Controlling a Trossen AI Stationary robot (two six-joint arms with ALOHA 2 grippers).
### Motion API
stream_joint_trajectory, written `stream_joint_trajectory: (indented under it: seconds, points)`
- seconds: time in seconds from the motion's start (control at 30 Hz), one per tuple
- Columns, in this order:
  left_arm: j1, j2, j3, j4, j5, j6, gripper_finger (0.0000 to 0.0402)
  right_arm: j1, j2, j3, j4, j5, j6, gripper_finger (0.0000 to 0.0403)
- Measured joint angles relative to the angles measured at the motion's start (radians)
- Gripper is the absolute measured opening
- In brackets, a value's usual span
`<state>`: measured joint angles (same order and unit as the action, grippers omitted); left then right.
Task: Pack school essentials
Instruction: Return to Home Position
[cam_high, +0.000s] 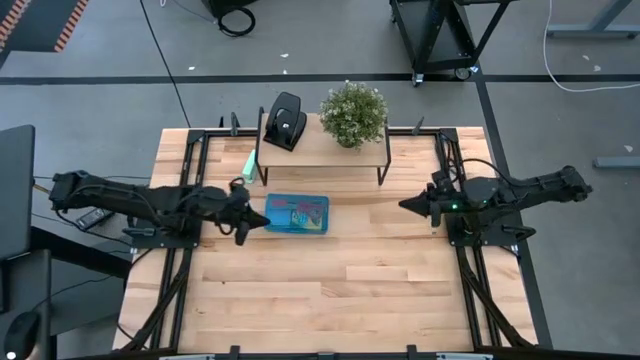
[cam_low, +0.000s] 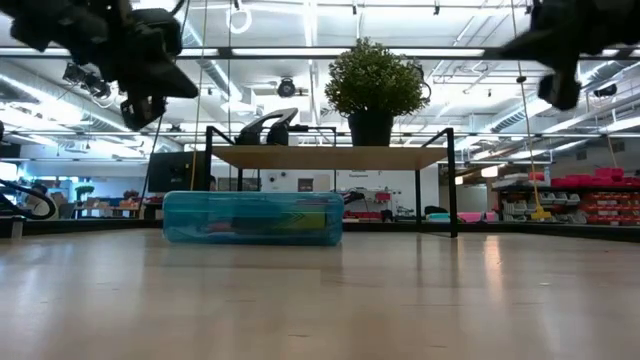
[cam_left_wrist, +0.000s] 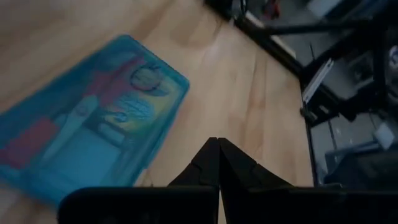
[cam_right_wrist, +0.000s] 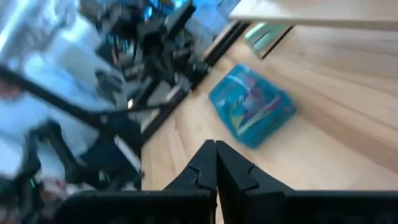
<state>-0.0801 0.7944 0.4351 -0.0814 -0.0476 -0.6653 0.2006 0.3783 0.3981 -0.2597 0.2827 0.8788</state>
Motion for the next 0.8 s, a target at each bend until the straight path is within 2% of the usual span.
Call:
stream_joint_trajectory:
  seconds: [0.2, 0.33, 0.47, 0.6, 0.73, 0.8]
  points:
    - [0.028, -0.119, -0.149, 0.164, -0.055, -0.034, 0.0004, -0.058, -0.233, -0.131, 0.001, 0.004, 0.056, 0.0007]
    - [0.045, -0.178, -0.258, 0.284, -0.064, -0.076, 0.0003, -0.08, -0.366, -0.163, -0.088, 0.016, 0.071, 0.0007]
    - [0.049, -0.235, -0.34, 0.352, -0.081, -0.112, 0.0004, -0.092, -0.377, -0.156, -0.217, 0.021, 0.087, 0.0007]
    - [0.049, -0.291, -0.392, 0.385, -0.101, -0.135, 0.0003, -0.094, -0.378, -0.178, -0.224, 0.004, 0.096, 0.0007]
    - [0.048, -0.348, -0.426, 0.388, -0.143, -0.138, 0.0002, -0.094, -0.378, -0.216, -0.158, 0.002, 0.099, 0.0007]
    - [0.048, -0.371, -0.426, 0.389, -0.172, -0.125, 0.0002, -0.094, -0.378, -0.251, -0.06, 0.0, 0.098, 0.0007]
